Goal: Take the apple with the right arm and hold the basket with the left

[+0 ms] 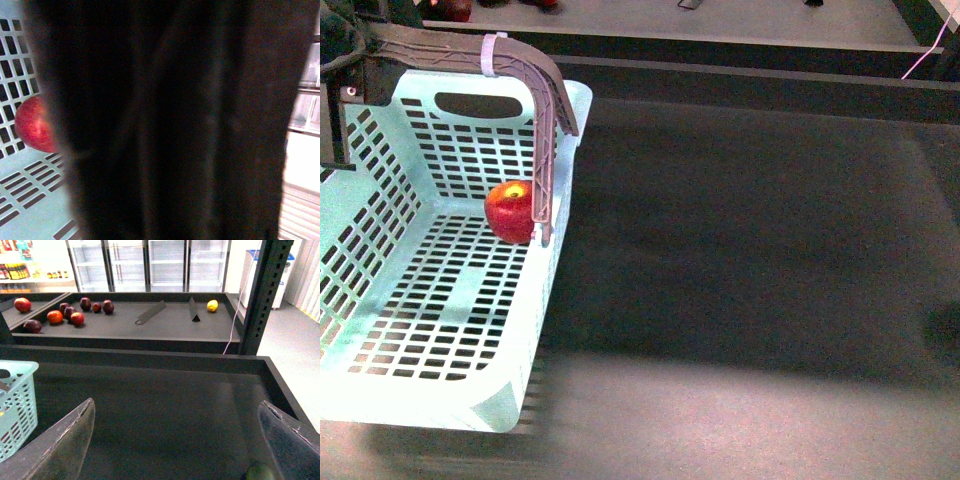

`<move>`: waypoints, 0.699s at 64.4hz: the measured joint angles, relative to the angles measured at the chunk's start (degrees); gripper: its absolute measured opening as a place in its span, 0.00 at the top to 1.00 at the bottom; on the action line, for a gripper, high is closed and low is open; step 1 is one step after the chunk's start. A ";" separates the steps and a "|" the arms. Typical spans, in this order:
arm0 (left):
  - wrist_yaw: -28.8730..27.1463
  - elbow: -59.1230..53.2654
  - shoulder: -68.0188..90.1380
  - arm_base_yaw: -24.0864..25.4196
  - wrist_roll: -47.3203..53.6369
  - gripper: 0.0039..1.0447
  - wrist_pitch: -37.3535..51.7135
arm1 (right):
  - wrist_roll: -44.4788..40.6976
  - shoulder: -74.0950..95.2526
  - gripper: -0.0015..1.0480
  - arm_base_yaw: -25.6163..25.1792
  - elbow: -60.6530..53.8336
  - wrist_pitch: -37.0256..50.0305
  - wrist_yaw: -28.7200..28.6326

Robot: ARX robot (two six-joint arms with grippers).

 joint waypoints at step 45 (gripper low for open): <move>1.77 -6.82 -2.43 -0.13 0.28 0.50 3.06 | 0.00 0.00 0.08 0.00 0.00 0.00 0.00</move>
